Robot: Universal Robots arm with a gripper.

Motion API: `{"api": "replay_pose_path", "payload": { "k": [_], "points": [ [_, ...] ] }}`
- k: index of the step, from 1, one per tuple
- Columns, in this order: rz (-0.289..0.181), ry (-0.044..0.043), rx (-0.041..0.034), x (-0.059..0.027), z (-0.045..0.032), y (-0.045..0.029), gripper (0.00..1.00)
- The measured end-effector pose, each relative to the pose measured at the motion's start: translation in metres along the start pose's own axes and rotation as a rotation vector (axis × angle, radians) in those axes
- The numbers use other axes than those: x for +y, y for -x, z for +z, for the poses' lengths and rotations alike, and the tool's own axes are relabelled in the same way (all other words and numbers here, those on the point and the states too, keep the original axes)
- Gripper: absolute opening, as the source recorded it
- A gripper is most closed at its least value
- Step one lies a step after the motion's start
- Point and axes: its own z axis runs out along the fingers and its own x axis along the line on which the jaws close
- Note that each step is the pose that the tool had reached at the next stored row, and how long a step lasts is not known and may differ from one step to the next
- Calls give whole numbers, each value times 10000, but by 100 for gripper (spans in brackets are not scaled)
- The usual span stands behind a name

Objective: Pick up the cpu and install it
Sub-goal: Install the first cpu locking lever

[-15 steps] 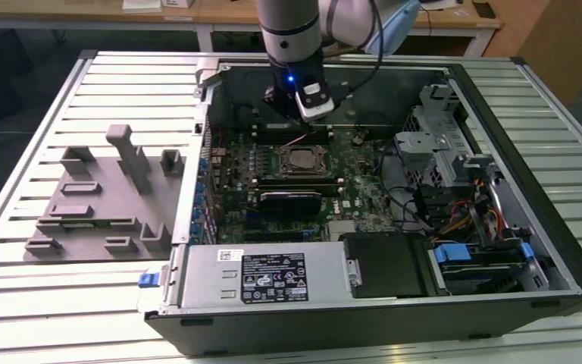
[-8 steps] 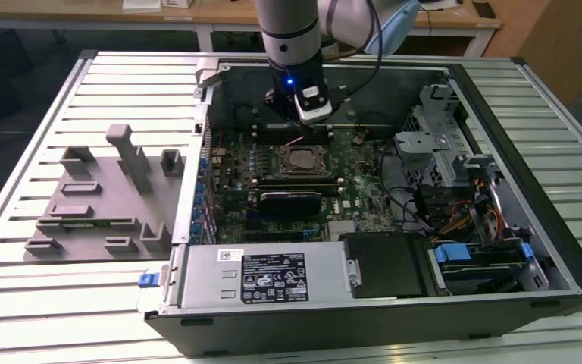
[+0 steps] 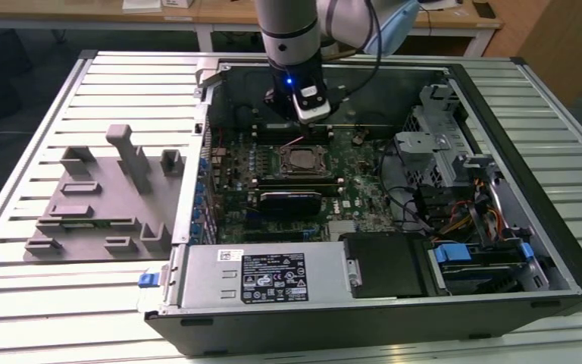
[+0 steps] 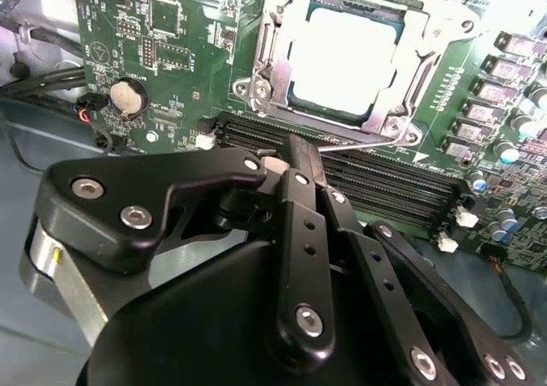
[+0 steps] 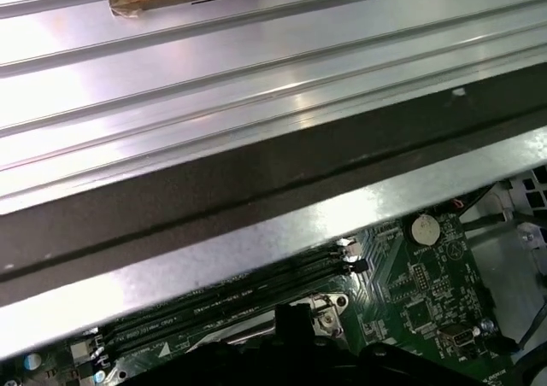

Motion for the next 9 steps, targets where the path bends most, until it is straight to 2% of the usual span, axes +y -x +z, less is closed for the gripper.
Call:
{"api": "replay_pose_path", "payload": {
  "k": [9],
  "points": [
    [269,-46,-46,6,46,-12,11]
  ]
}}
